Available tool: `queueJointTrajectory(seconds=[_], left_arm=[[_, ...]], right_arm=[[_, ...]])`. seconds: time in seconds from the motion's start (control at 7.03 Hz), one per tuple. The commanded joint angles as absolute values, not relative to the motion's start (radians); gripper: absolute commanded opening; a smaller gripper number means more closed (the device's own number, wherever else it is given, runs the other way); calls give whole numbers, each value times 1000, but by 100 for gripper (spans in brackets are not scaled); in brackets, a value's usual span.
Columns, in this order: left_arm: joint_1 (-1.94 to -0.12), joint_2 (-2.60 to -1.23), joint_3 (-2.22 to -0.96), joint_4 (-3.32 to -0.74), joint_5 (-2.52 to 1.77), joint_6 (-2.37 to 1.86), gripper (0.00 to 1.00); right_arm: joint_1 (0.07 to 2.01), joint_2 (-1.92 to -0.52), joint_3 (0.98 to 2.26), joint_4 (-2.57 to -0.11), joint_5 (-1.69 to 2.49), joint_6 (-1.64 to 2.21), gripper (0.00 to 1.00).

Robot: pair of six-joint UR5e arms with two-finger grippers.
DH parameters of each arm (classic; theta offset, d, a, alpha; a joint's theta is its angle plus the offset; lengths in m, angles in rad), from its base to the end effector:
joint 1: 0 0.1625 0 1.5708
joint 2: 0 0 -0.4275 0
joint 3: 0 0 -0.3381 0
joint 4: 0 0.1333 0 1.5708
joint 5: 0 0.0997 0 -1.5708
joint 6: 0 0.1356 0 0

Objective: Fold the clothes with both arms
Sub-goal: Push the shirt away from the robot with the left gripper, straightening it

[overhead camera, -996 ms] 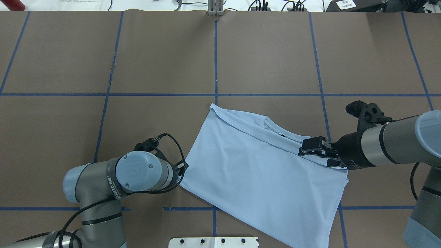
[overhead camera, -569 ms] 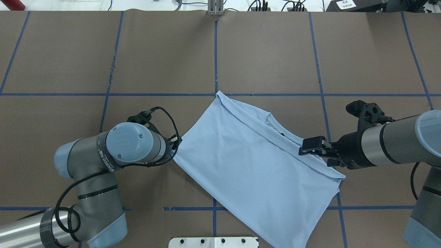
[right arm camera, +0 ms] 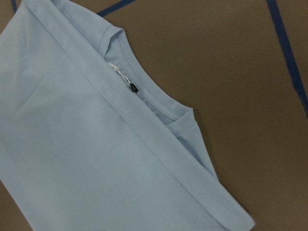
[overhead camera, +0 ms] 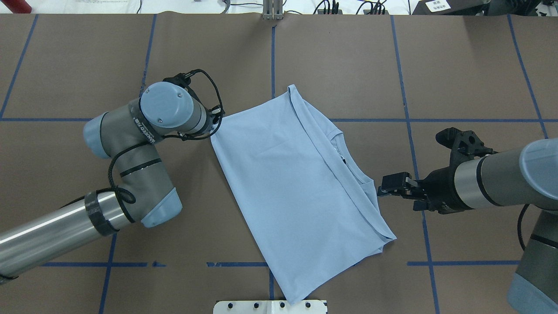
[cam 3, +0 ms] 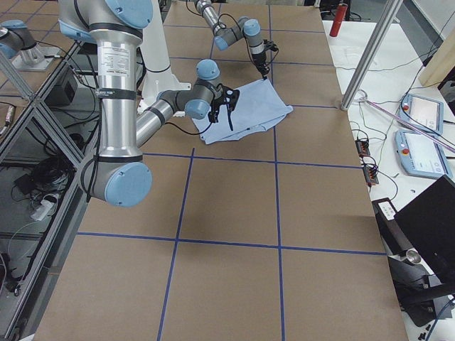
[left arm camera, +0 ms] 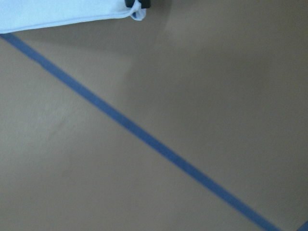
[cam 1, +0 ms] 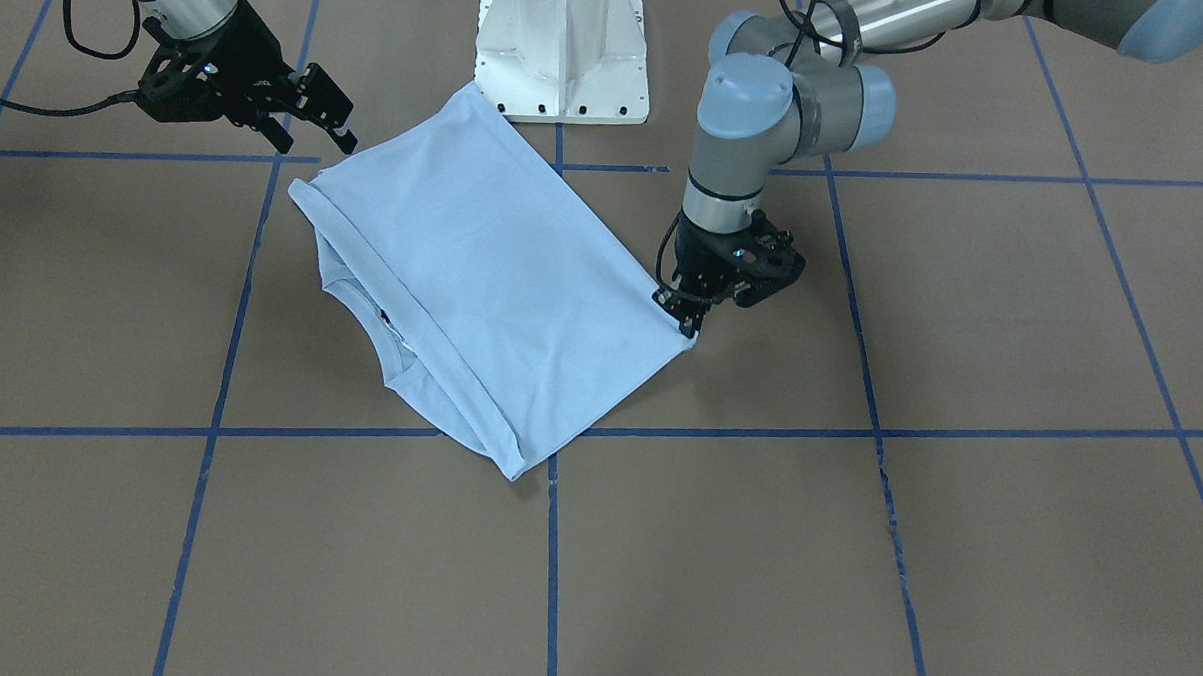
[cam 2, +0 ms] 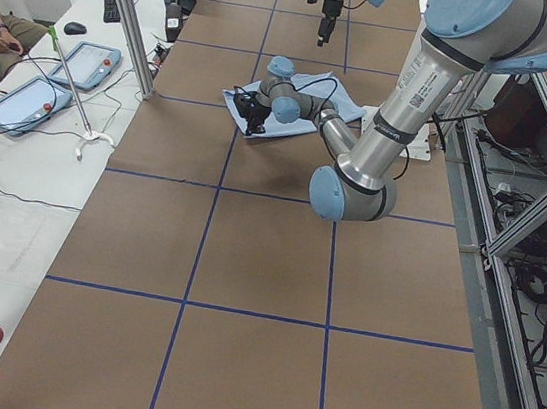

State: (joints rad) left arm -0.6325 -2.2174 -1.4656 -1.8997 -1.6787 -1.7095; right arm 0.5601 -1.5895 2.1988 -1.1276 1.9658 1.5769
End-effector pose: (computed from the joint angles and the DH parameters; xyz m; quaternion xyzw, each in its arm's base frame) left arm 0.5062 -0.5182 0.3401 0.0555 0.4201 -0.3195 0.8475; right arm -0.3190 -0.2958 0.3718 -0.0285 -0.5202 0.1422 0.8417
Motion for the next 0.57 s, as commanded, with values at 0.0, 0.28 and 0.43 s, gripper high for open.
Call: queueJointTrajectory(seconds=[0.0, 0.28, 0.43], left_arm=[[-693, -2339, -1276, -1998, -1678, -1585, 0], [-706, -2419, -1090, -2170, -1579, -1505, 0], [-728, -2443, -1001, -2247, -1577, -1458, 0]], right_arm=[[561, -1588, 2192, -1127, 1965, 1577, 100], [566, -1588, 2181, -1127, 1965, 1577, 100], [566, -1585, 2180, -1127, 1965, 1577, 100]])
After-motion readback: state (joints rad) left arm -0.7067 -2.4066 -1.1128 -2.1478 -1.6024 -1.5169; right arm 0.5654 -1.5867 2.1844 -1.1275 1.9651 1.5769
